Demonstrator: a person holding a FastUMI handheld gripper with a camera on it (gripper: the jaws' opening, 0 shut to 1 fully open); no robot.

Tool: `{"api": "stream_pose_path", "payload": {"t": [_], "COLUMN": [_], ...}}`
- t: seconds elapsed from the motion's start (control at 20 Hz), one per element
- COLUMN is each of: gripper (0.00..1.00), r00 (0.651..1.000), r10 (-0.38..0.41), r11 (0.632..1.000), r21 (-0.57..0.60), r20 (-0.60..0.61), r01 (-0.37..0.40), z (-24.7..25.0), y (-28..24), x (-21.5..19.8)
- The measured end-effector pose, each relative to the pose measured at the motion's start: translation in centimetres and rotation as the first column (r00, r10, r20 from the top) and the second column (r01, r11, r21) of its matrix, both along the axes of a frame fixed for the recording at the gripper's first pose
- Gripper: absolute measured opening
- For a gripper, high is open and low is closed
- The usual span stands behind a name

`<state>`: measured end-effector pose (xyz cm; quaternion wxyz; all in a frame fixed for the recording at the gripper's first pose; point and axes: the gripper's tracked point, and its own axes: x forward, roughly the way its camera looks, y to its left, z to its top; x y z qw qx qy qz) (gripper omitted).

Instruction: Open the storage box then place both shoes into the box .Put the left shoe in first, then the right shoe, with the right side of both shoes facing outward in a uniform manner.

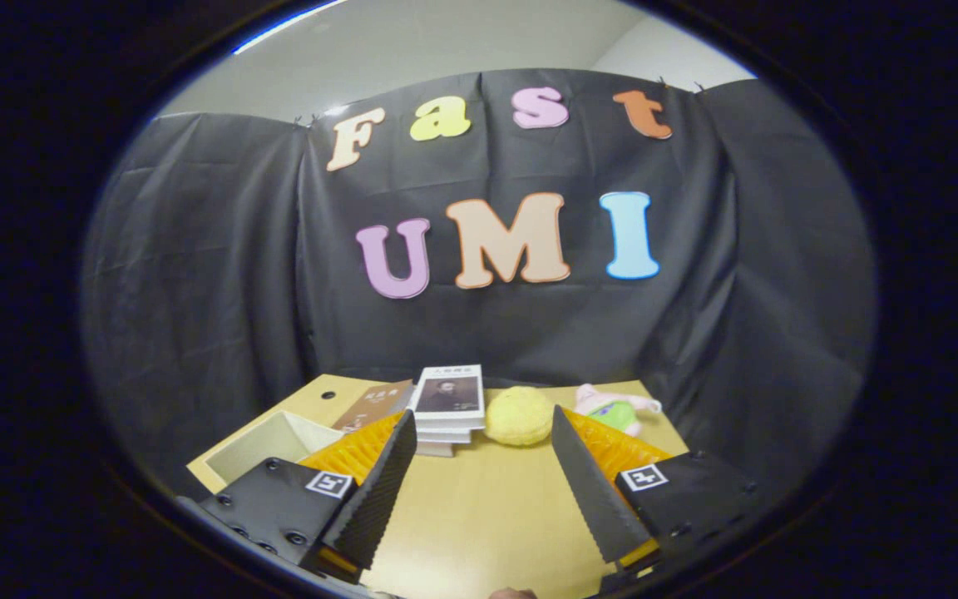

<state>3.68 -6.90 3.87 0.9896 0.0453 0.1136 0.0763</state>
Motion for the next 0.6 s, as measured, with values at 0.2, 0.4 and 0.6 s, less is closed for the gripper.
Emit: {"api": "stream_pose_path", "payload": {"t": [0.2, 0.4, 0.6], "gripper": [1.00, 1.00, 1.00], "r00": [0.996, 0.991, 0.984], "r10": [-0.065, -0.088, -0.120], "r11": [0.997, 0.995, 0.992], "r21": [-0.029, -0.041, -0.025], "r20": [0.066, 0.100, 0.133], "r01": [0.067, 0.093, 0.124], "z": [0.4, 0.3, 0.6], "y": [-4.2, -6.1, -7.0], "x": [0.0, 0.3, 1.4]}}
